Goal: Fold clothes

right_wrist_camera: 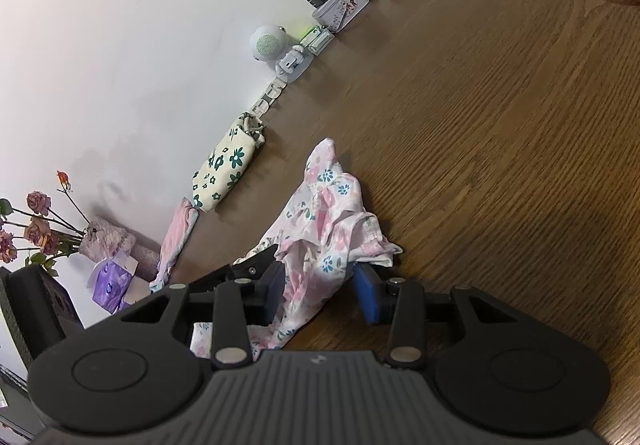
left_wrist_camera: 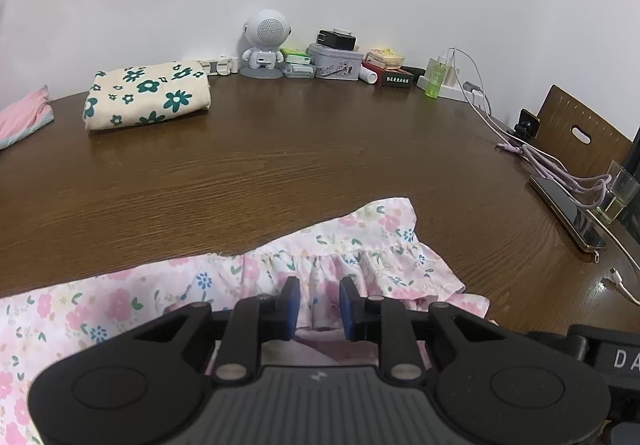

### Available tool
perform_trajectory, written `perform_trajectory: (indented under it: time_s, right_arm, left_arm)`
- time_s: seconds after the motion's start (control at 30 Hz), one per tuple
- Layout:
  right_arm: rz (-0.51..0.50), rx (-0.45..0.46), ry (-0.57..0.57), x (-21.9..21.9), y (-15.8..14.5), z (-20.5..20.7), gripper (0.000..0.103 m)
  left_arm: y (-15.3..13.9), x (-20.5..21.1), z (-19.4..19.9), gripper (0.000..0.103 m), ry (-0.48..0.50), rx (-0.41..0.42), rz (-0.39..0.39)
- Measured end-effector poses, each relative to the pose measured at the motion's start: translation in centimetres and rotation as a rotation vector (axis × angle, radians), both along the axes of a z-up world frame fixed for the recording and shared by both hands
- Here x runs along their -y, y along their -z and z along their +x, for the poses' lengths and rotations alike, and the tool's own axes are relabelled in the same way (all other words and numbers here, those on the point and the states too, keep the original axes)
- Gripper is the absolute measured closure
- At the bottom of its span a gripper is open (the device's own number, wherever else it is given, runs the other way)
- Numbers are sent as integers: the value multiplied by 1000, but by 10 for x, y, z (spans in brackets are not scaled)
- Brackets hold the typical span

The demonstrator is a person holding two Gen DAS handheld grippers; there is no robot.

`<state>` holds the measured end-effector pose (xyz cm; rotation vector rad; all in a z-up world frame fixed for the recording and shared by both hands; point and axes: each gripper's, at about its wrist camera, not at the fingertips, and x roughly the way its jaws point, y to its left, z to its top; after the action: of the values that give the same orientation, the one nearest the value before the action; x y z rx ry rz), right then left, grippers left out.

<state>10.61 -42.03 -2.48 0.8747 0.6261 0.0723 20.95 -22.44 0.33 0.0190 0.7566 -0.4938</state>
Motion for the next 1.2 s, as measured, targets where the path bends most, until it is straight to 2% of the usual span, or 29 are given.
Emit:
perform_trajectory:
  time_s: [0.5,0.7,1.2]
  right_arm:
    - [57,-9,53,-4,5,11,66]
    - [46,-2,55,-9,3,10,64]
    - [139,-22,93,-7,5,10,61]
  left_arm:
    - [3,1,0,84,8,6,12]
    - [3,0,0,84,8,3,6]
    - [3,-2,1,84,10,-2,-3]
